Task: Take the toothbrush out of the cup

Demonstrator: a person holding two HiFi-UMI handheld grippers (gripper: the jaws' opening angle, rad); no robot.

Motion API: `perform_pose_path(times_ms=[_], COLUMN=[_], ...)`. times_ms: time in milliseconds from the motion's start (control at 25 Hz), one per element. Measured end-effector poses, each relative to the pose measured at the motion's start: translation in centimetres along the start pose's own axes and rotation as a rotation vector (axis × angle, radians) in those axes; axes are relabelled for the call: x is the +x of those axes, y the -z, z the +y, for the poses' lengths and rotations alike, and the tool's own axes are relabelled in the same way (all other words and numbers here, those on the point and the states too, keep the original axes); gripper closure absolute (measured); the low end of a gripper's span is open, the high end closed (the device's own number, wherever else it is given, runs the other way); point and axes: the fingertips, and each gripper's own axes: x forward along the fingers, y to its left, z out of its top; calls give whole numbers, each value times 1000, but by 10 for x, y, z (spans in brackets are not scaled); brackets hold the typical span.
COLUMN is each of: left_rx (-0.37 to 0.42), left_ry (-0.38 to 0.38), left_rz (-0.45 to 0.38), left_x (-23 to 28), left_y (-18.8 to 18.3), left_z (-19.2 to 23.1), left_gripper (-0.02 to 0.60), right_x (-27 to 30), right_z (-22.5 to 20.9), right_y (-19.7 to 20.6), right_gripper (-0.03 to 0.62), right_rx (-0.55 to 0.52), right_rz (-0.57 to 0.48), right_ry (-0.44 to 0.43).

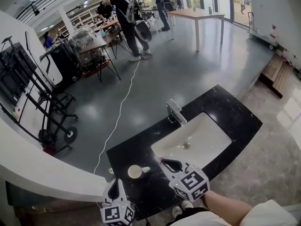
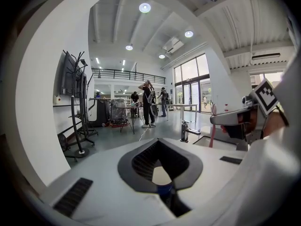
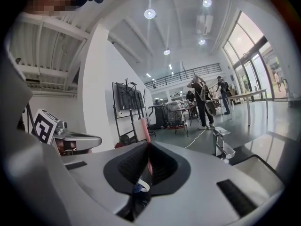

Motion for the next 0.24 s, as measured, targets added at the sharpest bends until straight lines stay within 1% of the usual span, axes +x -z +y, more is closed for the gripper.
perform_pose_path(times_ms=[240], left_rx=[-2], left_ry=[-3], left_rz=[7], left_x=[-1], left_y=[2], left_z=[0], left_gripper=[563], right_x=[0], right_z=[-2], right_y=[2], right_gripper=[591], right_rx=[6], right_rz=[5], right_ry=[8])
